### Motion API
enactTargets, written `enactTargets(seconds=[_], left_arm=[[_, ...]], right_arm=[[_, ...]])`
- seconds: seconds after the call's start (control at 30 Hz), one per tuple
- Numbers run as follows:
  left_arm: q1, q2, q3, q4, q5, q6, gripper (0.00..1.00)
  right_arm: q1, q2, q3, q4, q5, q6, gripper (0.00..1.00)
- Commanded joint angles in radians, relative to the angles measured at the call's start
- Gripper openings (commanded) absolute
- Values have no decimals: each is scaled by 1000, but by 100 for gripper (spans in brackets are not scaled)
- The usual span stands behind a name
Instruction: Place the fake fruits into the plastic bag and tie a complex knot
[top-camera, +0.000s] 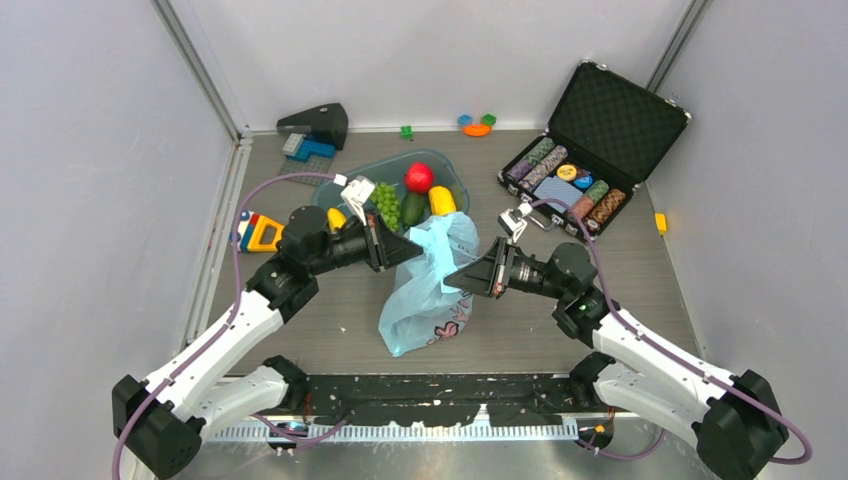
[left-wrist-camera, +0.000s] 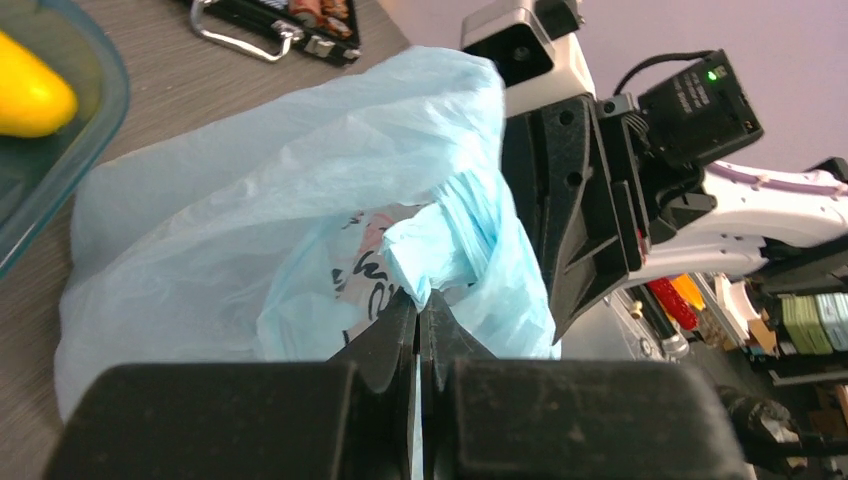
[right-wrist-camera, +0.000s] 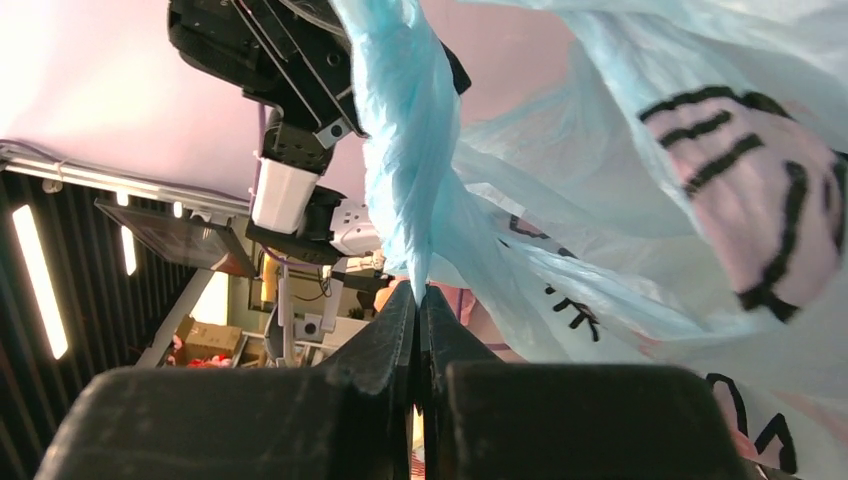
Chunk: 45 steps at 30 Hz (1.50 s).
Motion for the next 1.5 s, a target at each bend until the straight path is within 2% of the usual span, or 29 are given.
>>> enactTargets(seconds=[0.0,0.1,0.27,0.63,0.93,1.03,1.17,1.2,1.23,1.37,1.4,1.47], left_arm=[[40,-12,11,-99,-95,19,0],[86,-21,-13,-99,-83,2,0],[157,-37,-33,-120,-31,8,0],[306,-66,2,-326,20,126,0],[365,-60,-51,-343,15,121,0],[365,-79,-72,-285,100,115,0],[364,-101,-69,-196,337,129,1],[365,-104,-60,-209,374,145,9],[365,-109,-43,-239,398,172,24],[365,-95,23,-378,418,299,66],[365,-84,40,-406,420,324,73],[368,-59,66,-429,416,358,79]], right_arm=[[5,24,-26,33,-28,9,5],[4,37,-42,19,-46,1,5],[-2,53,-33,-108,-89,-70,5],[-110,46,33,-381,-182,-240,5],[-144,62,-12,-417,-188,-258,5],[-147,61,-6,-417,-191,-262,5],[-147,56,22,-404,-212,-270,5],[-146,54,25,-398,-217,-273,5],[-147,53,32,-395,-223,-274,5],[-147,57,45,-376,-241,-273,5],[-146,59,47,-373,-242,-274,5],[-147,58,52,-369,-245,-274,5]])
